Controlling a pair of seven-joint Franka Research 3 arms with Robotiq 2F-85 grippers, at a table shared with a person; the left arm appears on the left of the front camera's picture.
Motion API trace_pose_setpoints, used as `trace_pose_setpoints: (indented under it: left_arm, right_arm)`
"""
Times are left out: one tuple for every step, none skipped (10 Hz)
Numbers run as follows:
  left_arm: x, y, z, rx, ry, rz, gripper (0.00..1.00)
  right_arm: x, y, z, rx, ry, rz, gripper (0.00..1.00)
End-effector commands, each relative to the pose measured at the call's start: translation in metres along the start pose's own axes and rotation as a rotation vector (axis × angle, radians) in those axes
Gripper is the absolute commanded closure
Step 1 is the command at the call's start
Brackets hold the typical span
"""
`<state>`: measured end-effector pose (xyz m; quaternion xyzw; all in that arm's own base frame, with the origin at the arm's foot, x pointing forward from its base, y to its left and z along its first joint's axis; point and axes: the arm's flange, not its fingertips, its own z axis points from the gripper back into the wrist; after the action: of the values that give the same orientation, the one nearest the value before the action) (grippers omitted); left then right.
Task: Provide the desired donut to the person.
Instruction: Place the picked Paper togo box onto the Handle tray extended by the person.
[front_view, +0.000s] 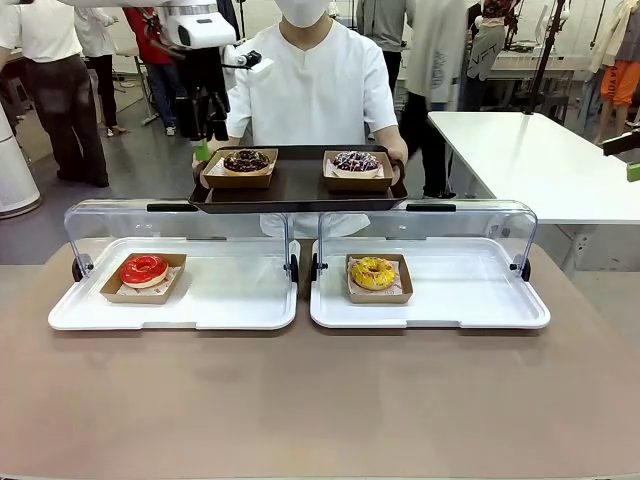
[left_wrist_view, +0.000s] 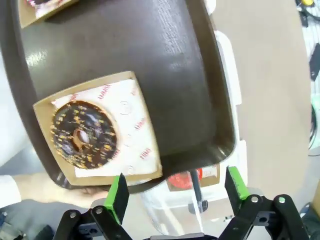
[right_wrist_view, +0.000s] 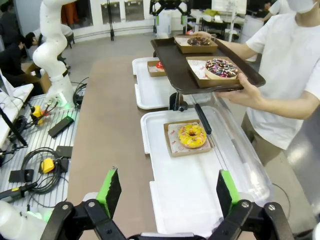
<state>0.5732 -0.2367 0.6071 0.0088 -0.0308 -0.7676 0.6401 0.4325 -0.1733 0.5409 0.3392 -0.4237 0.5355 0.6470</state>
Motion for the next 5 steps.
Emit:
trace_pose_setpoints:
  left_arm:
    - [-0.032,-0.079,-0.021,0.055,-0.025,-0.026,0.00]
    - [-0.044,-0.097,-0.022,0.068,-0.050,-0.014,0.00]
    - [-0.057,-0.113,-0.023,0.071,-0.080,-0.009,0.00]
    - [-0.066,-0.126,-0.024,0.085,-0.084,0.002,0.00]
    - [-0.071,-0.137,-0.026,0.098,-0.090,0.013,0.00]
  right_arm:
    - [0.000,0.002,-0.002,-0.005,0.000,0.002,0.00]
    - [0.000,0.002,-0.002,-0.005,0.000,0.002,0.00]
    - [0.000,0.002,-0.002,-0.005,0.000,0.002,0.00]
    - [0.000,0.002,-0.002,-0.005,0.000,0.002,0.00]
    - [0.000,0.002,-0.002,-0.005,0.000,0.002,0.00]
